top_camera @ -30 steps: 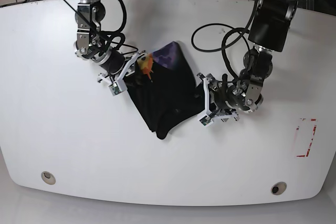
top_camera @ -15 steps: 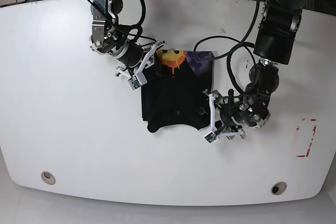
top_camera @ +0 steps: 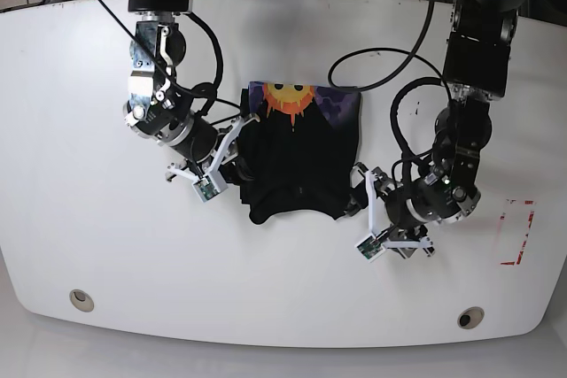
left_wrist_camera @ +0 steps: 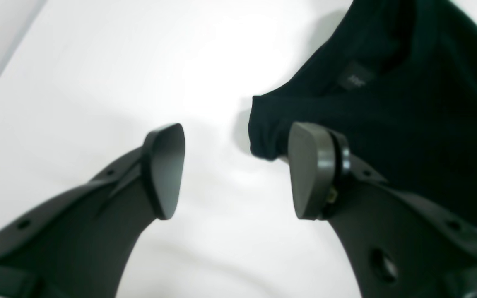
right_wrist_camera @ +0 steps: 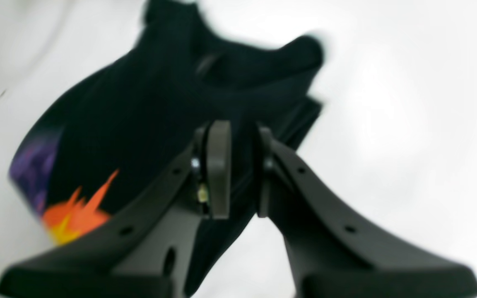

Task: Layout the t-shirt on the table in an organized manner, then fold the t-shirt properly
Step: 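Flip the bundle over with both grippers so the sun print faces up, then grasp the folded shirt with the left gripper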

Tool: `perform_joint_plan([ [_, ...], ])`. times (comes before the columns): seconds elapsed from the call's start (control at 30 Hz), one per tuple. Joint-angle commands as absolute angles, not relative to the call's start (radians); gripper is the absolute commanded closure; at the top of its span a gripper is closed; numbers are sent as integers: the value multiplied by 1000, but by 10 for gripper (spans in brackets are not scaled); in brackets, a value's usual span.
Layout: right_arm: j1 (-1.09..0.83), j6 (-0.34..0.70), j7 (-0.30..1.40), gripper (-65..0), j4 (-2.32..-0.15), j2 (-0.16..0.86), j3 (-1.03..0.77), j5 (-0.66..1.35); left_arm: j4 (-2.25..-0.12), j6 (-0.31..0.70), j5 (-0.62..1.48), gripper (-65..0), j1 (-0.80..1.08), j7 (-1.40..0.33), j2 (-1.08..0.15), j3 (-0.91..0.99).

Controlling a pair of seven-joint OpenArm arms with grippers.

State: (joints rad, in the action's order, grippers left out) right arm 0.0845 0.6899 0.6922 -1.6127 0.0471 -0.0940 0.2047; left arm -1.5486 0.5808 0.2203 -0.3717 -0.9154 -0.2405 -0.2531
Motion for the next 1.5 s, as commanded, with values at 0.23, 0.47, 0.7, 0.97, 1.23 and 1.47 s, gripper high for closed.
perform_joint_plan([
  [0.23, 214, 698, 507, -97, -1277, 45, -88, 219, -1693, 578, 217, -372, -220, -911, -249, -134],
  [0.47, 266, 698, 390, -95, -1092, 84, -88, 219, -1759, 578, 219, -372, -107, -911, -249, -56],
  [0.7, 262, 698, 475, -95, -1245, 94, -96, 228, -1797, 578, 220, -372, -54, -911, -242, -58],
  [0.97, 252, 698, 693, -95, -1524, 114, -130, 225, -1793, 516, 173, -372, -97, -908, -88, -70],
  [1.23, 225, 698, 789, -95, -1705, 124, -225, 220, -1632, 426, 71, -374, -194, -854, 68, -211],
  [1.47, 205, 698, 835, -97, -1748, 150, -274, 226, -1486, 265, -2, -374, -189, -673, 148, -288],
])
